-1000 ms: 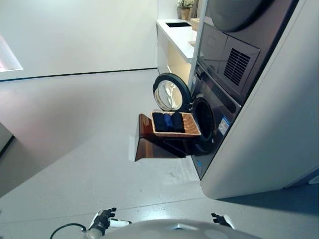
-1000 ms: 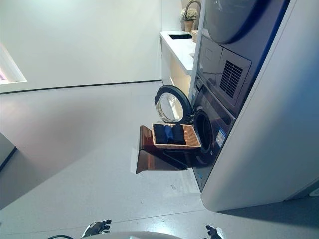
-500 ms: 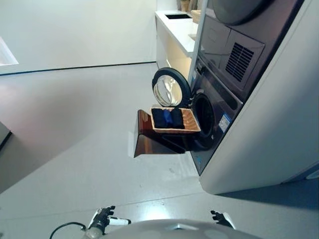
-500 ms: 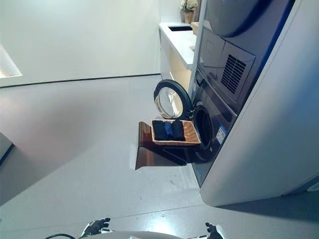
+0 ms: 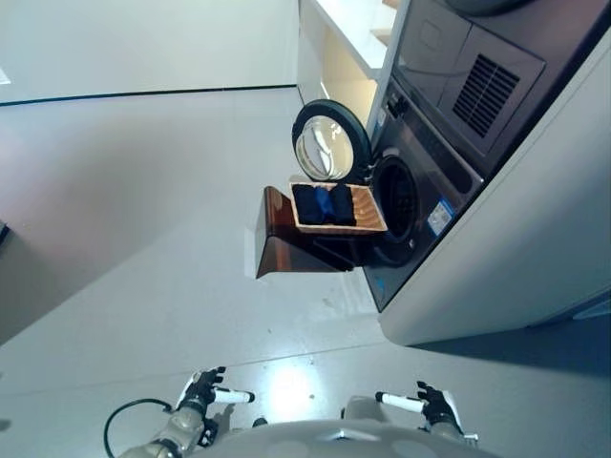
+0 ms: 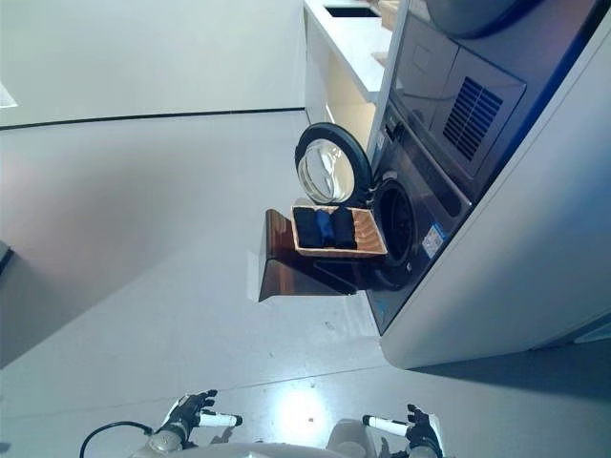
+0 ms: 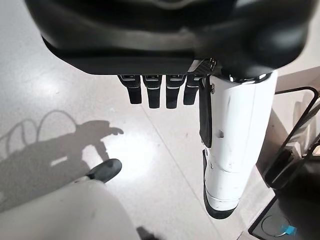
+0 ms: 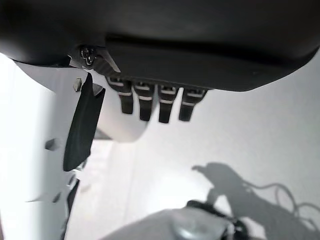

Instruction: Pick up the clothes and place them into the washing machine

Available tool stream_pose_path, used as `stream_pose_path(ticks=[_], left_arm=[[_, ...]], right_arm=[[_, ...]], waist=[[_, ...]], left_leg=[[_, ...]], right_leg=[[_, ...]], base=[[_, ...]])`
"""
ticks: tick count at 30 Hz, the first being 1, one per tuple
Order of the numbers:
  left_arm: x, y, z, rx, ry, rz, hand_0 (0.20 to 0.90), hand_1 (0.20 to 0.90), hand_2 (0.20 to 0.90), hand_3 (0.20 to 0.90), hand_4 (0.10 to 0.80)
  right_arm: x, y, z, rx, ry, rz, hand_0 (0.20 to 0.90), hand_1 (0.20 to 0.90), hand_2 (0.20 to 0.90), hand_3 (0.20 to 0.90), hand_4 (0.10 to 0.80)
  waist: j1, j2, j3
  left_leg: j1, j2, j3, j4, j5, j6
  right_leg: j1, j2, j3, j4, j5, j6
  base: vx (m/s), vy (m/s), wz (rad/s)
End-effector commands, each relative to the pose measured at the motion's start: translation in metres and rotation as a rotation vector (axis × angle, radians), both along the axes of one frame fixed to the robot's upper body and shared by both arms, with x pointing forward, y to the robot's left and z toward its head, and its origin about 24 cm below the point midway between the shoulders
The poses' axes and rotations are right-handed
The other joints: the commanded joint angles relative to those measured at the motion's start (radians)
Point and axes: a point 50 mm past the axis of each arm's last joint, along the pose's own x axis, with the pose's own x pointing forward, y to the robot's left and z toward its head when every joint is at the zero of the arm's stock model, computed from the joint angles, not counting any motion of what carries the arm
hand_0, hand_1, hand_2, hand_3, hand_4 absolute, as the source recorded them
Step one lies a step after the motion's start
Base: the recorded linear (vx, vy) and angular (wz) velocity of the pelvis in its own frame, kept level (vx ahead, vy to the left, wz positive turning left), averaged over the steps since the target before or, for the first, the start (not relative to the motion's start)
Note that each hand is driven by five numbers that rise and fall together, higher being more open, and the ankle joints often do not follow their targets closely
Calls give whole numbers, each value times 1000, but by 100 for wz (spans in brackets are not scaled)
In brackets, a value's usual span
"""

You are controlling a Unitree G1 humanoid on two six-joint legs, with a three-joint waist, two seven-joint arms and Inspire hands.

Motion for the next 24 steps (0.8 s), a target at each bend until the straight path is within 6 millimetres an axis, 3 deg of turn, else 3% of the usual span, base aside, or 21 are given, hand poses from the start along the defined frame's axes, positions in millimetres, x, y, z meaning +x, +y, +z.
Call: stream_pose_path(ticks=[1, 3, 4, 5, 7, 8, 10, 12, 13, 14, 15, 16, 20, 22, 23, 24], left_arm=[[14, 6, 6, 15, -81, 44, 900, 900, 900, 900, 800], [13, 6, 6, 18, -86, 51, 900, 900, 900, 900, 800], [11, 4, 5, 15, -86, 66, 900, 900, 900, 900, 800], [11, 2, 4, 16, -90, 73, 900, 900, 900, 900, 800], [10, 1, 4, 12, -90, 76, 900, 900, 900, 900, 800], [10, -6, 3, -6, -99, 95, 900, 900, 900, 900, 800], [16, -13, 4, -29, -119, 103, 900, 900, 900, 900, 800], [28, -19, 7, -55, -164, 97, 900, 900, 900, 900, 800], [31, -20, 8, -59, -178, 93, 900, 900, 900, 900, 800], [31, -19, 8, -58, -178, 93, 900, 900, 900, 900, 800], [36, -18, 10, -65, -197, 122, 900, 900, 900, 900, 800], [36, -17, 11, -66, -207, 135, 900, 900, 900, 900, 800], [28, -10, 9, -46, -187, 171, 900, 900, 900, 900, 800], [24, -7, 8, -37, -174, 178, 900, 900, 900, 900, 800], [15, -1, 6, -23, -151, 218, 900, 900, 900, 900, 800], [13, -1, 5, -22, -145, 225, 900, 900, 900, 900, 800]], right_arm=[[-25, -16, 1, -68, 80, -20, 900, 900, 900, 900, 800], [-26, -14, 0, -64, 80, -13, 900, 900, 900, 900, 800], [-26, -11, 0, -56, 82, 6, 900, 900, 900, 900, 800], [-26, -9, -1, -47, 78, 13, 900, 900, 900, 900, 800], [-28, -9, -1, -48, 81, 14, 900, 900, 900, 900, 800], [-26, -7, -1, -41, 70, 26, 900, 900, 900, 900, 800], [-21, -10, 0, -50, 46, 23, 900, 900, 900, 900, 800], [-9, -10, 3, -51, -2, 29, 900, 900, 900, 900, 800], [-1, -9, 4, -49, -28, 33, 900, 900, 900, 900, 800], [-1, -8, 4, -48, -28, 33, 900, 900, 900, 900, 800], [9, -10, 7, -47, -68, 37, 900, 900, 900, 900, 800], [16, -11, 8, -49, -90, 41, 900, 900, 900, 900, 800], [27, -9, 11, -43, -129, 31, 900, 900, 900, 900, 800], [28, -8, 10, -41, -128, 36, 900, 900, 900, 900, 800], [27, -6, 10, -37, -131, 33, 900, 900, 900, 900, 800], [27, -7, 10, -38, -131, 27, 900, 900, 900, 900, 800]], waist=[[-31, 9, -19], [-38, 11, -19], [-51, 13, -29], [-74, 13, -46], [-74, 16, -50], [-78, 28, -66], [-73, 38, -71], [-60, 20, -64], [-51, 9, -56], [-53, 5, -58], [-29, -27, -37], [-21, -35, -30], [35, -64, -4], [44, -72, -1], [63, -61, 8], [68, -58, 7]], left_leg=[[164, -58, -33, 78, -192, -43], [190, -46, -39, 67, -194, -51], [231, -26, -56, 53, -197, -67], [247, -2, -73, 60, -185, -75], [252, 11, -73, 66, -192, -80], [227, 44, -83, 124, -122, -102], [152, 69, -85, 270, 2, -128], [42, 67, -96, 486, 106, -131], [4, 62, -96, 576, 133, -131], [2, 58, -98, 573, 137, -130], [-73, 45, -86, 725, 168, -126], [-93, 62, -59, 745, 173, -120], [-274, 65, -5, 713, 114, -100], [-309, 71, 3, 668, 116, -99], [-351, 90, 14, 457, 132, -105], [-344, 90, 5, 402, 139, -112]], right_leg=[[-35, 4, -7, -316, 267, 22], [-46, 12, -6, -355, 292, 28], [-60, 31, 6, -368, 319, 31], [-68, 59, 63, -348, 318, 18], [-60, 68, 69, -349, 315, 15], [-48, 109, 85, -314, 301, -7], [0, 146, 74, -325, 279, -42], [63, 166, 71, -334, 237, -87], [98, 171, 74, -344, 221, -103], [96, 167, 74, -344, 222, -103], [156, 166, 82, -358, 197, -124], [173, 172, 83, -356, 186, -131], [253, 182, 123, -356, 140, -137], [269, 180, 128, -354, 127, -134], [316, 195, 141, -364, 95, -119], [331, 194, 146, -372, 90, -112]], base=[[346, -187, 23], [360, -193, 31], [428, -263, 26], [515, -323, 43], [296, -226, 55], [314, -299, 34], [331, -363, 17], [274, -347, 3], [194, -234, 5], [261, -327, 4], [233, -300, 6], [319, -373, -8], [229, -125, -1], [230, -18, -28], [288, 41, -28], [286, 37, -9]])
